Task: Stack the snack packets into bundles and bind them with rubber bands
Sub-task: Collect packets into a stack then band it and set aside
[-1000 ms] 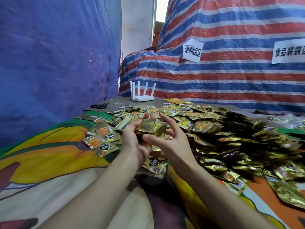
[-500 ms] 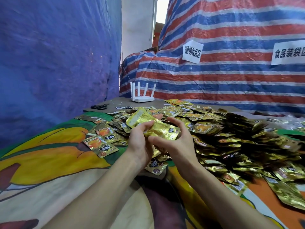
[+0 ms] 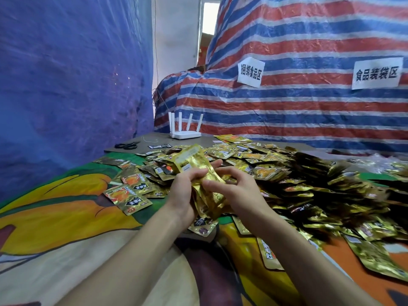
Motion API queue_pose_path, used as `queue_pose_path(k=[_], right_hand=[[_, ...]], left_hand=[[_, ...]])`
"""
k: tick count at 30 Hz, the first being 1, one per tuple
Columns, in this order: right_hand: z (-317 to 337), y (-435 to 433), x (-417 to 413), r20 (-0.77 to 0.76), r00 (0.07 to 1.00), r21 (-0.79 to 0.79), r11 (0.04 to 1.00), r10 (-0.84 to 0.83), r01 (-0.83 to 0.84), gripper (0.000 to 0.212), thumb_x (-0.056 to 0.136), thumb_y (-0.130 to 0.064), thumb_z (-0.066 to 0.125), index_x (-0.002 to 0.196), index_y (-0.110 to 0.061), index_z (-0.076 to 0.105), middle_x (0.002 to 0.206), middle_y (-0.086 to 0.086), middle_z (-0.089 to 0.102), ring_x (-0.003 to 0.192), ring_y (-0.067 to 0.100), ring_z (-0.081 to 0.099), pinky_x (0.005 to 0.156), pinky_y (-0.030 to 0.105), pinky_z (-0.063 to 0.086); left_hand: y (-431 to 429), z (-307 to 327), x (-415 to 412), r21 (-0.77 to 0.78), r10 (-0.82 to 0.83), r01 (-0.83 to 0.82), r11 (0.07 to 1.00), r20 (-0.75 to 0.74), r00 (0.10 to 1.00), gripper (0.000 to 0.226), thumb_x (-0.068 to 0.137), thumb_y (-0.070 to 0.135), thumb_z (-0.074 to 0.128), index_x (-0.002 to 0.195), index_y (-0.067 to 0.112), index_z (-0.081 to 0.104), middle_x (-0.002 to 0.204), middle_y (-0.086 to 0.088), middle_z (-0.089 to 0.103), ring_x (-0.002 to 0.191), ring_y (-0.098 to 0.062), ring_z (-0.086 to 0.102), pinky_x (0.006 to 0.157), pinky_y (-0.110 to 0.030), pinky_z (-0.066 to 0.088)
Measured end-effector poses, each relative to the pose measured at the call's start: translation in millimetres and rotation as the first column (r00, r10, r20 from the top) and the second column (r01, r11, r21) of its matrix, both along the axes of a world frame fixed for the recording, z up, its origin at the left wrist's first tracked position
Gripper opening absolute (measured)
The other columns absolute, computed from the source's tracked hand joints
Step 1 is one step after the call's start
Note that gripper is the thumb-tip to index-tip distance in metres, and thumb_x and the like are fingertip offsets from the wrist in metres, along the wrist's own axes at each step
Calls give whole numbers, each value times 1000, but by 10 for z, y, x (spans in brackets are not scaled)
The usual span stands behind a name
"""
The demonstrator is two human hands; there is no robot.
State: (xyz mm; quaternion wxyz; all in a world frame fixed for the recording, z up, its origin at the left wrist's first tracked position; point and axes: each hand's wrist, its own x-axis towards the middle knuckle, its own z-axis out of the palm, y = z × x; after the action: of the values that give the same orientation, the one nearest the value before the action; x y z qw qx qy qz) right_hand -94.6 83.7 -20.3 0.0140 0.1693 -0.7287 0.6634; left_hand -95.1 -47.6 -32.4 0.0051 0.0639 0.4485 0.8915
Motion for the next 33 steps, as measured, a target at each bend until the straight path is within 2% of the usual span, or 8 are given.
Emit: queue_pose_path(k=[2, 5, 9, 15, 20, 24, 26, 33], right_hand=[[38, 56, 0, 0, 1000, 20, 1000, -23, 23, 33, 79, -14, 84, 109, -19, 72, 93, 3, 78, 85, 25, 76, 78, 54, 62], [104, 170, -3, -1, 995, 13, 994, -104, 104, 42, 76, -20, 88, 114, -18, 71, 102, 13, 75, 81, 29, 76, 64, 42, 63], [307, 379, -115, -202, 915, 150, 912, -349, 381, 45, 77, -29, 86, 114, -27, 61, 107, -2, 66, 91, 22, 70, 75, 42, 61], [786, 746, -522, -533, 716, 411, 602, -451, 685, 38, 85, -18, 71, 120, -21, 58, 100, 5, 63, 95, 31, 65, 83, 42, 54], [746, 809, -752, -552, 752, 679, 330, -360, 656, 5, 90, -17, 62, 89, -14, 58, 97, 11, 67, 79, 29, 55, 68, 33, 41], [619, 794, -812, -569, 769, 810, -34, -291, 586, 21, 93, -35, 54, 96, -14, 58, 128, 19, 57, 119, 36, 47, 93, 42, 41], [608, 780, -823, -588, 766, 807, -120, -261, 578, 29, 94, -42, 51, 100, -16, 61, 134, 18, 52, 127, 35, 39, 104, 46, 34], [566, 454, -712, -613, 760, 768, 61, -214, 637, 43, 90, -41, 54, 122, -14, 58, 134, 20, 52, 129, 38, 39, 106, 50, 32]], left_hand=[[42, -18, 0, -88, 94, -93, 992, 5, 996, 34, 91, 19, 61, 118, 4, 73, 117, -23, 70, 99, -41, 70, 93, -61, 54], [115, -45, -3, -148, 273, -269, 952, 8, 962, 60, 70, 27, 85, 120, 0, 67, 109, -22, 72, 92, -39, 71, 88, -59, 57], [124, -118, -14, -297, 273, -284, 912, -77, 959, 70, 61, 46, 81, 121, 14, 63, 113, -8, 74, 99, -28, 73, 83, -44, 60], [122, -233, -80, -478, 250, -347, 807, -255, 934, 6, 93, 21, 69, 89, 21, 73, 96, -9, 73, 80, -20, 68, 67, -29, 55], [118, -244, -86, -531, 266, -409, 742, -326, 907, 12, 93, 12, 68, 83, 17, 72, 85, -2, 69, 70, -16, 66, 59, -21, 50], [85, -235, -106, -593, 280, -433, 678, -337, 899, 12, 94, 7, 64, 86, 14, 70, 90, -7, 69, 62, -11, 65, 58, -18, 47], [79, -240, -106, -622, 289, -447, 643, -343, 894, 12, 94, 8, 63, 86, 15, 69, 91, -6, 68, 66, -13, 65, 59, -20, 48], [62, -247, -134, -758, 257, -400, 514, -309, 916, 16, 92, 30, 71, 101, 20, 63, 104, 0, 62, 90, -13, 60, 68, -23, 47]])
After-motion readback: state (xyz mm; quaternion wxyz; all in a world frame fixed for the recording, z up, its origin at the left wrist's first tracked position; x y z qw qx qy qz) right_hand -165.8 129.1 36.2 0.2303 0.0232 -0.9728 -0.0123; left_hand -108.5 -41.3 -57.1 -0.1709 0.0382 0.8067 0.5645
